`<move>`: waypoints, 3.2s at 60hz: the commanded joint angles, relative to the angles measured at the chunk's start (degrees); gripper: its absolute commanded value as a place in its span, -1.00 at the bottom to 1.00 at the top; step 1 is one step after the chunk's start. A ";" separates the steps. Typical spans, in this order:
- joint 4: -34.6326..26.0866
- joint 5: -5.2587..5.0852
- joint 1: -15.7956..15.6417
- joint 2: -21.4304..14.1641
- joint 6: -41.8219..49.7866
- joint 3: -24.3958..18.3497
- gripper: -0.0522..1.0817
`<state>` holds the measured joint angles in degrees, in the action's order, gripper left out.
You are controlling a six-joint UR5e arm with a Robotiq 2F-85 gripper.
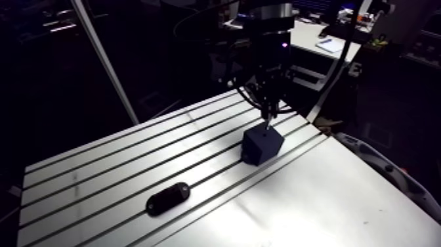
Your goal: Pick up the M10 bolt and insert it into the hole until fully seated.
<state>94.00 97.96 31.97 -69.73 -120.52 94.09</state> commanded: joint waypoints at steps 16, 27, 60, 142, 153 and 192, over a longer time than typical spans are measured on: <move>0.52 0.00 0.29 0.00 -0.03 0.43 0.99; 0.70 0.00 0.29 0.09 -0.01 0.68 0.99; 1.67 -0.08 0.20 0.09 -0.01 1.40 0.99; 2.63 -0.09 0.20 0.36 -0.03 2.19 0.99; 2.63 -0.09 0.20 0.44 -0.01 2.27 0.99; 2.63 -0.09 0.12 0.35 0.06 2.19 0.98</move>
<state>96.64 97.87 32.13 -69.36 -120.46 96.30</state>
